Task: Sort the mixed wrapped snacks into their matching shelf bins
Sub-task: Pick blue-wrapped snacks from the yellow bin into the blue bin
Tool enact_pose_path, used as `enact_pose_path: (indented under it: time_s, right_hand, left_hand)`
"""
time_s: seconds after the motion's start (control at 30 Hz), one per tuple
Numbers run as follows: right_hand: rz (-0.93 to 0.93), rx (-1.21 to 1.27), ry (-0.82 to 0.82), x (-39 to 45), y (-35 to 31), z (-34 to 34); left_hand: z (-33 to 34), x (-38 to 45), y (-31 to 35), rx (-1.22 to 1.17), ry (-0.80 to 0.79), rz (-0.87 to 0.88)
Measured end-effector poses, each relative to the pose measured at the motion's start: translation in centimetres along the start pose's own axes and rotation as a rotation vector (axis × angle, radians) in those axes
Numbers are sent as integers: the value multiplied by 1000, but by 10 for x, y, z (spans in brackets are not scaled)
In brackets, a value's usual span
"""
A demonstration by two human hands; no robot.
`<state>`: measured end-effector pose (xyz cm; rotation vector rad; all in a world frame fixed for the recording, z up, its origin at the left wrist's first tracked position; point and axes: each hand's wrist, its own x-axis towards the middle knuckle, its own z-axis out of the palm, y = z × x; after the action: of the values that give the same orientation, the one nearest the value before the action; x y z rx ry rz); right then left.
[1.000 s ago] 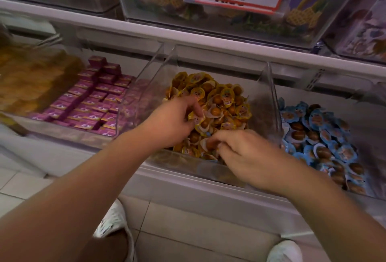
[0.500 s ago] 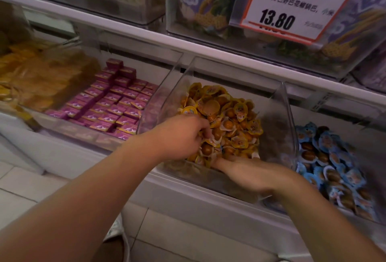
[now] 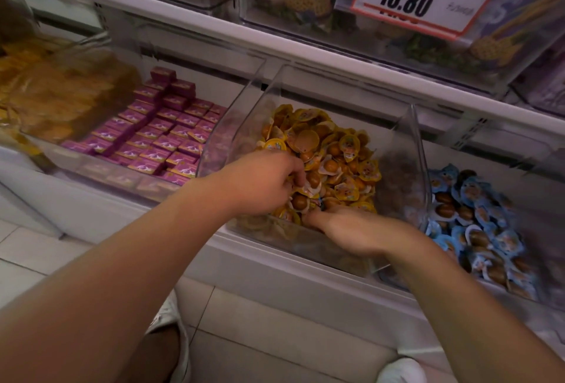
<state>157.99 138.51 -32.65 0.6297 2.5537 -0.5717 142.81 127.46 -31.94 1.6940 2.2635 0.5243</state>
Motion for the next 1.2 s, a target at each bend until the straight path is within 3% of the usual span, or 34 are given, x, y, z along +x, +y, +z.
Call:
enact_pose_path:
  time_s: [0.07, 0.2, 0.3, 0.4, 0.5, 0.63, 0.73, 0.83, 0.97, 1.2]
  right_hand:
    - [10, 68, -11, 2, 2, 0]
    - [-155, 94, -74, -5, -4, -6]
    - [-122, 250, -67, -7, -6, -5]
    - [-67, 221, -38, -4, -6, -6]
    - [-57, 112, -46, -5, -5, -11]
    - [-69, 114, 7, -12, -4, -13]
    - [-65, 187, 30, -28, -2, -17]
    - [-102, 93, -22, -49, 4, -17]
    - [-125, -15, 51, -59, 10, -7]
    - [-163, 348, 202, -57, 22, -5]
  left_hand:
    - [0, 0, -1, 1, -4, -1]
    - [1, 0, -2, 0, 7, 11]
    - [2, 1, -2, 10, 10, 11]
    - [-1, -1, -1, 8, -10, 26]
    - [0, -8, 6, 141, -122, 102]
    - [10, -20, 18, 210, -412, 87]
    - [6, -18, 21, 187, -477, 71]
    - [0, -19, 19, 152, -459, 85]
    - [-12, -32, 4, 157, -409, 124]
    - [-20, -31, -1, -25, -164, 102]
